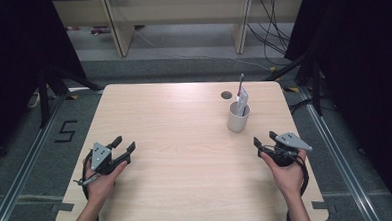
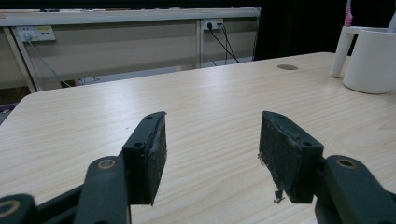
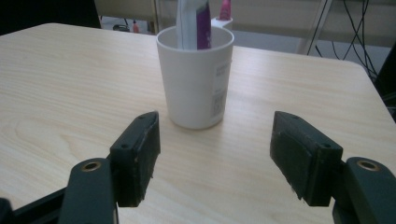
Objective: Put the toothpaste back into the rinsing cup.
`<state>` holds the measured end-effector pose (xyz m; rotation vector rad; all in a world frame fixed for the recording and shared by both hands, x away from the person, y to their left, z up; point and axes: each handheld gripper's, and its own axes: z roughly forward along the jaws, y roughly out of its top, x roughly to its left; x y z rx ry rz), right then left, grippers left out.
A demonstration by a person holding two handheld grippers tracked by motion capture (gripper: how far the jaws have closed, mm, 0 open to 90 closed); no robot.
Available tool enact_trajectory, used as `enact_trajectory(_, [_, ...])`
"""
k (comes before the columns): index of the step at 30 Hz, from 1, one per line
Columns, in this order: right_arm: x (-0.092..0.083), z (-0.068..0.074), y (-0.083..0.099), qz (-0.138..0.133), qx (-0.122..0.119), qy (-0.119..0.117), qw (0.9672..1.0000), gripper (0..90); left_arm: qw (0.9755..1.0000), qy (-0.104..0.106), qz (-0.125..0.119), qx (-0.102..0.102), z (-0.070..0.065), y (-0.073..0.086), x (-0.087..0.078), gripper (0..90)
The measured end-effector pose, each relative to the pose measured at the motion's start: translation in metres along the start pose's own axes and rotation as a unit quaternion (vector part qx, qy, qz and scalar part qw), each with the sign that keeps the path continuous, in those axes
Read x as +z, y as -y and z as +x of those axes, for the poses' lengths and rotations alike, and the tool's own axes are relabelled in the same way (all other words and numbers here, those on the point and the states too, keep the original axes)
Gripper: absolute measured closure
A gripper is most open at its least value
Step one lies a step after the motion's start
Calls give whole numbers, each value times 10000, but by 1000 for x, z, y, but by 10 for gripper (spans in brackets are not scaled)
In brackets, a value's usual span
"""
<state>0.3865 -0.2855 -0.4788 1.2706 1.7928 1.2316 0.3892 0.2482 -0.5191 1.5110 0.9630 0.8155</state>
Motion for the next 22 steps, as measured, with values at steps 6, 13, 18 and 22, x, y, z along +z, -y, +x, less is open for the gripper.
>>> enact_trajectory(6, [2,-1,16,-130,-46,146,9998,351,10000,29,12,-1,-1,3,0,412])
enact_trajectory(13, [2,-1,21,-173,-14,178,9997,352,9999,76,-84,-52,-1,6,1,411])
enact_trajectory(18, [2,0,24,-168,-4,141,9998,352,10000,29,-14,-40,-2,5,0,410])
enact_trajectory(22, [1,5,23,-119,168,100,9997,351,10000,7,-3,-44,-2,5,1,408])
